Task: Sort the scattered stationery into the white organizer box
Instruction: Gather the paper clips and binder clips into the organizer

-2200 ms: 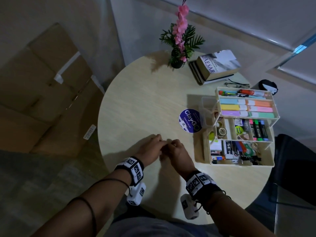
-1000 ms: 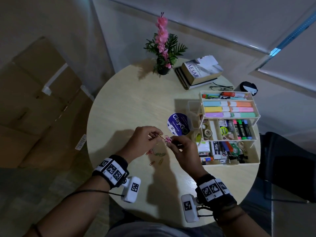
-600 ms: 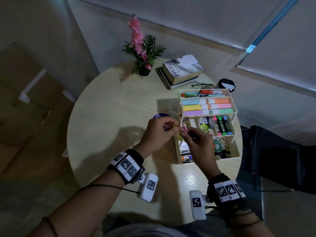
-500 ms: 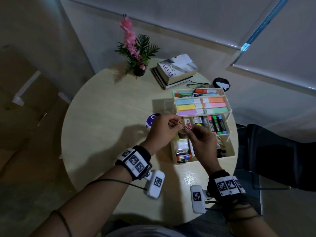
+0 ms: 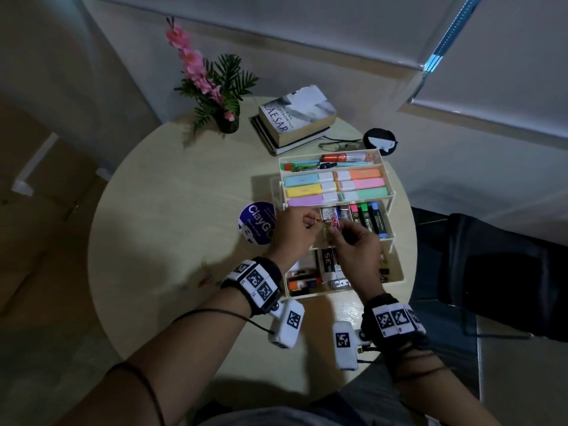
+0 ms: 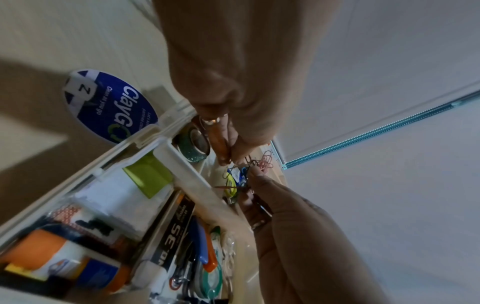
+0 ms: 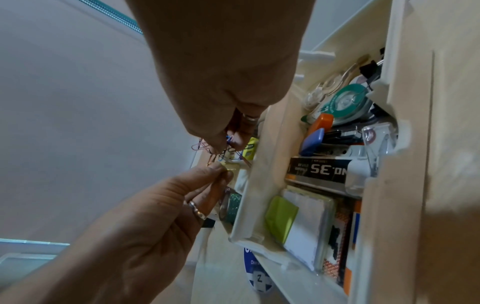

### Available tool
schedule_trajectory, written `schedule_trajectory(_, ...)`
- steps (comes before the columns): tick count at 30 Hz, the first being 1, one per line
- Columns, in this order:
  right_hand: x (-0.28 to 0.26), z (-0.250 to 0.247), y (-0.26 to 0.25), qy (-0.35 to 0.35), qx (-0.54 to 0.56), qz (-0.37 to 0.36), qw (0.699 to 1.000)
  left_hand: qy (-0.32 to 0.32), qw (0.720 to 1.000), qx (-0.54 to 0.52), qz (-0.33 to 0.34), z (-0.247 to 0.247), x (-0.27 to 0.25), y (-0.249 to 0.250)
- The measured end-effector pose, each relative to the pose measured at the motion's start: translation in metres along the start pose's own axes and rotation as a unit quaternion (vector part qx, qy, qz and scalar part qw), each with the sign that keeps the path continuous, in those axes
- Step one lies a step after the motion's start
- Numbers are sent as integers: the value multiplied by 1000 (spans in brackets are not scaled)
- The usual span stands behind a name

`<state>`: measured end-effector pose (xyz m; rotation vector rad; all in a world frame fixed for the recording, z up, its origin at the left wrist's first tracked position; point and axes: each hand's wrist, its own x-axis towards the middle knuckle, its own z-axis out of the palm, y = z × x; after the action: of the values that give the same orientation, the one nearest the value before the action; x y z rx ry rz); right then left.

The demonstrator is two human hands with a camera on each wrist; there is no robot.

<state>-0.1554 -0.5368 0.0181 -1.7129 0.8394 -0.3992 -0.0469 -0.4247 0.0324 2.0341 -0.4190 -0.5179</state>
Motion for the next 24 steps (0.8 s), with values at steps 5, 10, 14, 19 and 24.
schedule_trajectory(5, 4, 1, 3, -31, -12, -16, 999, -10, 999, 33, -8, 3, 2, 0)
schedule_trajectory(10, 6, 8, 0, -33, -33, -17, 999, -20, 999, 44, -8, -2, 3, 2)
schedule_trajectory(14, 7, 12, -5, -37, -51, -11, 998, -22, 998, 48, 16, -10, -2, 2)
schedule_trajectory(19, 6, 21, -18, -28, -110, -19, 993, -14, 987, 115, 108, -22, -11, 2)
schedule_trajectory(24, 3, 27, -24, -14, -171, -49, 984, -18, 988, 95, 118, -36, -17, -7)
